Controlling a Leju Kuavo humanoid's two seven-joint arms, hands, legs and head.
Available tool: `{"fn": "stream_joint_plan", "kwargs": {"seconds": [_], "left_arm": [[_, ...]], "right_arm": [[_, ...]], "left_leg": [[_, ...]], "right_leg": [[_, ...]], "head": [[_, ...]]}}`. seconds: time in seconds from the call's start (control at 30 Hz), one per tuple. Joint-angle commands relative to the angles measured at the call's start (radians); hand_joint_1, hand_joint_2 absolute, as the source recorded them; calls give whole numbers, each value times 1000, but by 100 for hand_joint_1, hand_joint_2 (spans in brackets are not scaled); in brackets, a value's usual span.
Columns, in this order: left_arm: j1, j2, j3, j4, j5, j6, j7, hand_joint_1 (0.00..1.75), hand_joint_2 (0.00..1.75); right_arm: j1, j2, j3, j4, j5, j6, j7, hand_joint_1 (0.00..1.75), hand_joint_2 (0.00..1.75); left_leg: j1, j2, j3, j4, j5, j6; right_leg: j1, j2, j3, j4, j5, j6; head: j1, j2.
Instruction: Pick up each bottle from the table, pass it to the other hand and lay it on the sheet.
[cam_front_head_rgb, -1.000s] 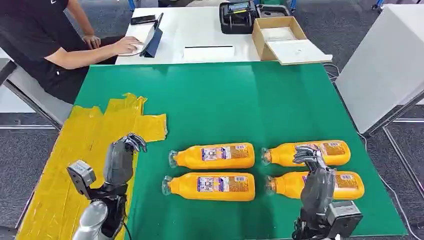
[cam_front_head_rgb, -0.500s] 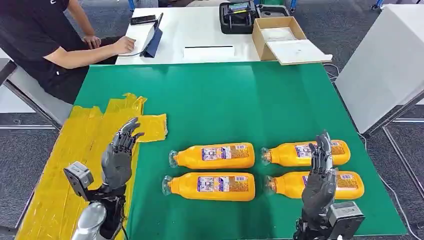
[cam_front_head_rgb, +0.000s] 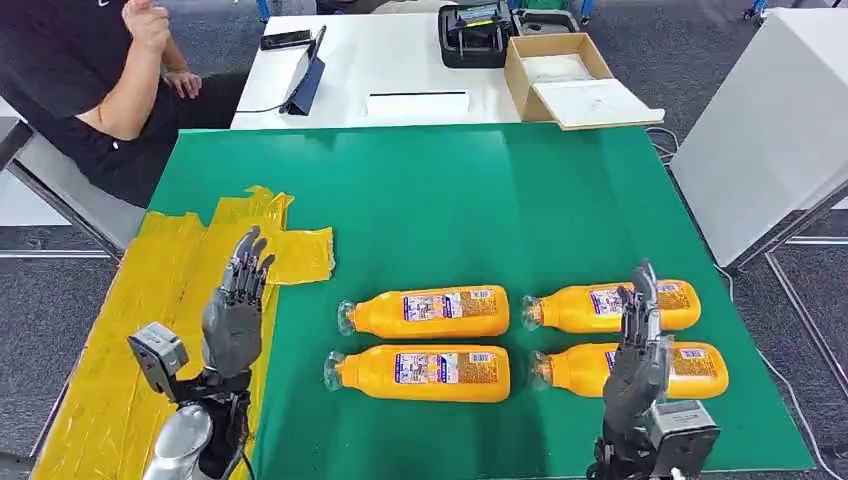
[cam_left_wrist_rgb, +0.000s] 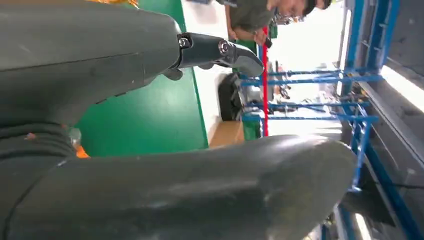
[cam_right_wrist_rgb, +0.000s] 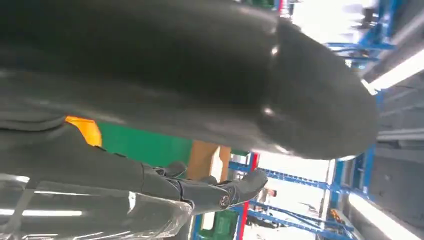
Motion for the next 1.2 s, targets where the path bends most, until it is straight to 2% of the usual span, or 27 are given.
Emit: {"fn": "stream_joint_plan", "kwargs": {"seconds": [0.03, 0.13, 0.17, 0.2, 0.23, 0.27, 0.3, 0.37, 0.4, 0.43, 0.53, 0.6, 0.63, 0.83, 1.0, 1.03, 1.13, 1.2], "left_arm": [[-15, 24, 25, 41, -8, 12, 34, 0, 0], [-3, 15, 57, 55, -4, 7, 30, 0, 0], [-16, 14, 63, 74, -2, -2, 29, 0, 0], [-93, 36, 77, 201, 45, -16, 13, 0, 0], [-138, 49, 78, 275, 57, -31, -19, 0, 0], [-165, 54, 84, 321, 61, -36, -40, 0, 0], [-177, 54, 88, 338, 58, -39, -46, 0, 0], [-172, 51, 91, 330, 56, -40, -47, 0, 0], [-168, 55, 91, 321, 60, -37, -48, 0, 0], [-164, 58, 96, 314, 65, -34, -48, 0, 0], [-154, 53, 98, 306, 72, -31, -47, 0, 0], [-141, 58, 90, 294, 76, -29, -48, 0, 0], [-133, 58, 90, 285, 77, -28, -47, 0, 0], [-90, 18, 113, 205, 47, -10, -46, 0, 0], [-82, 10, 119, 189, 26, -10, -35, 0, 0], [-77, 6, 124, 186, 19, -14, -32, 0, 0], [-78, -1, 129, 189, 3, -24, -28, 0, 0], [-102, 5, 131, 205, -3, -32, -24, 0, 0]], "right_arm": [[-3, -66, -10, -26, 122, -3, 142, 0, 175], [58, -104, -46, -105, 214, 23, 220, 0, 175], [75, -143, -47, -127, 280, 54, 265, 0, 175], [149, -346, -95, -196, 434, 91, 413, 0, 175], [183, -394, -172, -204, 368, 143, 368, 0, 175], [191, -392, -243, -195, 342, 204, 323, 0, 175], [184, -360, -297, -188, 357, 257, 285, 0, 175], [171, -337, -303, -183, 376, 276, 280, 0, 175], [149, -352, -291, -167, 381, 309, 302, 0, 175], [116, -351, -287, -143, 381, 315, 304, 0, 175], [73, -325, -293, -114, 383, 309, 303, 0, 175], [77, -305, -294, -121, 388, 287, 257, 0, 175], [84, -289, -296, -127, 384, 289, 246, 0, 0], [78, -210, -327, -151, 280, 304, 116, 0, 0], [83, -192, -313, -163, 322, 296, 108, 0, 0], [89, -186, -311, -170, 355, 300, 129, 0, 175], [94, -194, -292, -185, 447, 305, 178, 0, 175], [108, -237, -287, -192, 486, 335, 212, 0, 175]], "left_leg": [[-1, 0, 3, 0, -1, -2], [-1, -1, 5, 0, -2, -2], [-1, -1, 4, 0, -1, -1], [-1, -2, 6, 0, -2, -2], [-1, -3, 7, 0, -3, -2], [-2, -12, 5, -1, 0, -1], [-2, -13, 4, -1, 1, 0], [-4, -10, 4, 0, 0, 1], [-4, -10, 6, 0, -1, 1], [-2, -5, 2, 0, -1, 2], [-3, 3, 7, 0, -3, 1], [-3, 1, 6, 0, -2, 1], [-3, 0, 5, -1, -2, 2], [-2, 0, 5, 0, -2, 2], [-1, 0, 6, 0, -3, 1], [-1, 0, 3, 0, -1, 2], [-2, 0, 6, 0, -3, 1], [-2, 0, 6, 0, -3, 1]], "right_leg": [[0, -2, 3, 0, -1, 0], [-1, -4, 6, 0, -3, 0], [0, -4, 4, 0, -2, 0], [-1, -5, 6, 0, -3, 0], [-1, -7, 9, 0, -4, 1], [-1, -15, 9, -1, -5, 2], [-2, -15, 7, -1, -4, 2], [-3, -12, 5, 0, -4, 4], [-2, -14, 7, -1, -5, 4], [-1, -7, 4, -1, -2, 3], [-2, -2, 7, -1, -2, 2], [-2, -3, 6, -1, -2, 2], [-2, -4, 5, -1, -2, 2], [-1, -3, 5, -1, -2, 2], [0, -4, 6, 0, -3, 1], [0, -3, 3, -1, -2, 2], [-1, -4, 6, 0, -3, 2], [-1, -4, 6, 0, -3, 2]], "head": [[0, 0], [0, 0], [0, 0], [0, 0], [0, 0], [0, 0], [-1, 0], [0, 0], [1, 0], [2, 0], [1, 0], [1, 0], [1, 0], [0, 0], [0, 0], [0, 0], [0, 0], [0, 0]]}}
